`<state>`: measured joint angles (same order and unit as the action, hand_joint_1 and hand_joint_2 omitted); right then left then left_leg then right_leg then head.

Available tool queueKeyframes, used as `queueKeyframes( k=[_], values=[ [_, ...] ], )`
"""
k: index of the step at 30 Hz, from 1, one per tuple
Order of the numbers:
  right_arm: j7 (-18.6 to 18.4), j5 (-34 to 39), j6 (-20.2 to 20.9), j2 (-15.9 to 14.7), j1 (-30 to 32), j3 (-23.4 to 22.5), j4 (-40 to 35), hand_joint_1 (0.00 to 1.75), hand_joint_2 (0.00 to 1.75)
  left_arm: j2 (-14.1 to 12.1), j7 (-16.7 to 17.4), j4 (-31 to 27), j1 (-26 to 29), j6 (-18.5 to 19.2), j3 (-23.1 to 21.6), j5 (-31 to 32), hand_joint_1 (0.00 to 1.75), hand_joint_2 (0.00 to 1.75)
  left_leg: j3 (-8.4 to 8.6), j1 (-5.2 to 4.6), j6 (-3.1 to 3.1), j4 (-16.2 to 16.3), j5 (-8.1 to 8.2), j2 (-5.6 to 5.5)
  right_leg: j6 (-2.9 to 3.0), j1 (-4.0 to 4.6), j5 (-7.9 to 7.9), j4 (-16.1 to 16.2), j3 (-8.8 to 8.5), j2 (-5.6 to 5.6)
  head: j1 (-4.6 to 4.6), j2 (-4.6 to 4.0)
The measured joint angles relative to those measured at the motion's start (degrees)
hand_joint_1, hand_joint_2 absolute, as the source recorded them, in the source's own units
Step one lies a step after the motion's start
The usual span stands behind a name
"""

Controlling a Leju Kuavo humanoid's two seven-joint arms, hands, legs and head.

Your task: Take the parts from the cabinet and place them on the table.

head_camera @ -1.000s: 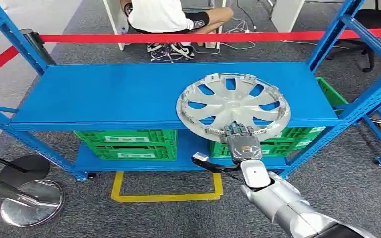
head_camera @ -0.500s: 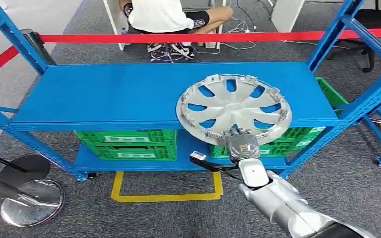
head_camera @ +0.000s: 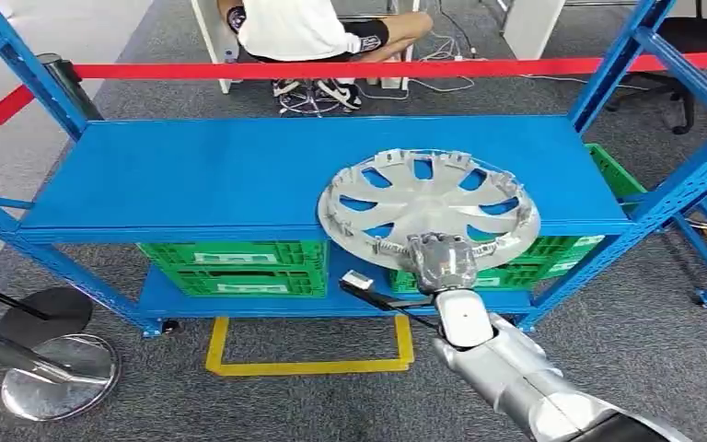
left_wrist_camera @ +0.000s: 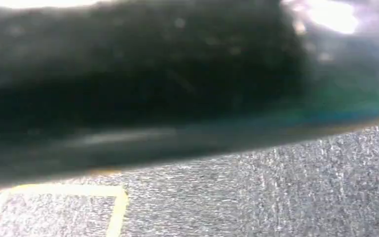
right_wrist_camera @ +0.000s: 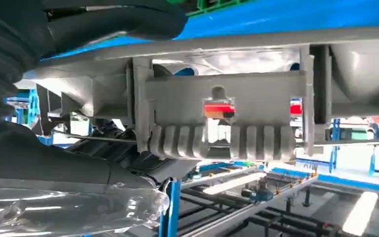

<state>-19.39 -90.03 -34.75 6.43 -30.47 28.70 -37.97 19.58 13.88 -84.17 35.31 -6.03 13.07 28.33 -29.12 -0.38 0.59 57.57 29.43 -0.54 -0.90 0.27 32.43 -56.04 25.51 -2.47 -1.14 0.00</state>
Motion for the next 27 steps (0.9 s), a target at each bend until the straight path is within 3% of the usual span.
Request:
queueKeyframes(
  k=[18,27],
  values=[
    [1.4,0.0,-4.2,0.3,0.3,0.2,-3.0,1.75,1.75,-0.1,-3.0,1.4,-0.7,-0.3,0.0,0.6,0.0,0.0,-0.04,0.0,0.0,0.0,0.0,0.02,0.0,0.0,0.0,0.0,0.04,0.02,0.0,0.0],
    [4.7,0.1,-4.2,0.3,5.5,-0.4,-22.0,1.75,1.75,-2.2,-4.7,1.8,0.0,-4.9,-2.9,-2.6,0.0,0.0,-0.17,0.0,0.0,0.0,0.0,0.04,0.0,0.0,0.0,0.0,0.2,0.05,0.0,0.0]
  ],
)
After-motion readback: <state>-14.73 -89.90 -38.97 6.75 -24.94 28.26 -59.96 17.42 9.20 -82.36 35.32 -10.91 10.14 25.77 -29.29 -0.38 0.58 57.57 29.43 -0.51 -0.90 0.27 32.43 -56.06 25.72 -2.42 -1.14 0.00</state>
